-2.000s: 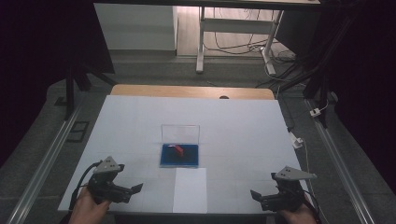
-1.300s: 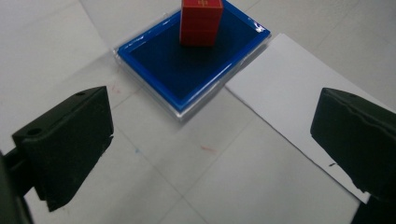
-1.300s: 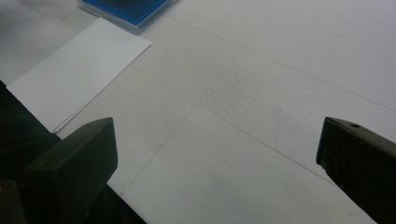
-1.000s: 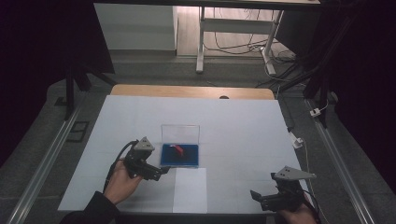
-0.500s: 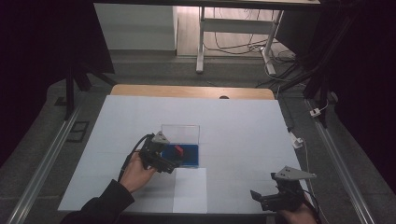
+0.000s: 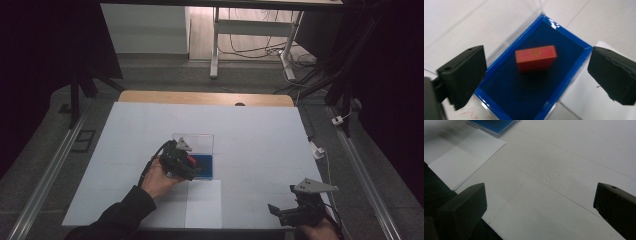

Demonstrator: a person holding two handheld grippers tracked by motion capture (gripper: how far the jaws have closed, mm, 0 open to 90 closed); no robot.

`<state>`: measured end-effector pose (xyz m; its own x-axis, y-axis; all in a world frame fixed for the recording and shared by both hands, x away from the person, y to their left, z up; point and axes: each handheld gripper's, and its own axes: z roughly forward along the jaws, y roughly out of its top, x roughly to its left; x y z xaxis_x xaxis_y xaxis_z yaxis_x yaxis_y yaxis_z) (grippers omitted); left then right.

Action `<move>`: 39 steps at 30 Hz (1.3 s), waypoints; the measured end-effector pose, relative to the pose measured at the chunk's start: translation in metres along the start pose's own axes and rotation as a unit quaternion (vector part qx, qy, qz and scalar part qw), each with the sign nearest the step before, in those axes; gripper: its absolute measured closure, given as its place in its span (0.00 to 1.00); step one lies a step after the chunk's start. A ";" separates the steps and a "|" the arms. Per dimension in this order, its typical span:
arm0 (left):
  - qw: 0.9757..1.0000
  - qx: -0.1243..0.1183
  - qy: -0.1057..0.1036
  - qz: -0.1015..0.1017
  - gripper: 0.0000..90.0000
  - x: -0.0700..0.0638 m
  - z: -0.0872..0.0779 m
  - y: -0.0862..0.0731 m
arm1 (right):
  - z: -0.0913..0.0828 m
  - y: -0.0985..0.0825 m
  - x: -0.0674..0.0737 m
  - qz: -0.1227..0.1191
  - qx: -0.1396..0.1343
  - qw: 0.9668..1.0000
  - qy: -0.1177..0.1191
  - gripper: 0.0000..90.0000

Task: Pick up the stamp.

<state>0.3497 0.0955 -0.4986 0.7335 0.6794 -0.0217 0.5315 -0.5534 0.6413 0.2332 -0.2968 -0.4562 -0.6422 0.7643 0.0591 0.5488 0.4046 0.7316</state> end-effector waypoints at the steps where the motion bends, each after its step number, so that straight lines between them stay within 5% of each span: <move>1: 1.000 0.000 0.006 -0.002 0.05 0.000 0.001 0.000 | 0.000 0.000 0.000 0.000 0.000 1.000 0.000 0.00; 17: 1.000 0.002 -0.008 -0.012 0.62 0.003 -0.001 0.001 | 0.000 0.000 0.000 -0.002 0.000 1.000 0.001 0.00; 27: 1.000 0.006 0.003 0.000 0.64 0.000 -0.002 0.002 | 0.000 0.000 0.000 -0.002 0.000 1.000 0.001 0.00; 39: 1.000 -0.004 -0.023 0.009 0.64 0.003 -0.008 0.003 | -0.001 0.000 0.000 -0.001 -0.002 1.000 0.002 0.00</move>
<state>0.3500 0.0996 -0.4907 0.7614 0.6467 -0.0460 0.5155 -0.5608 0.6479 0.2327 -0.2975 -0.4558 -0.6459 0.7611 0.0603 0.5451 0.4044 0.7344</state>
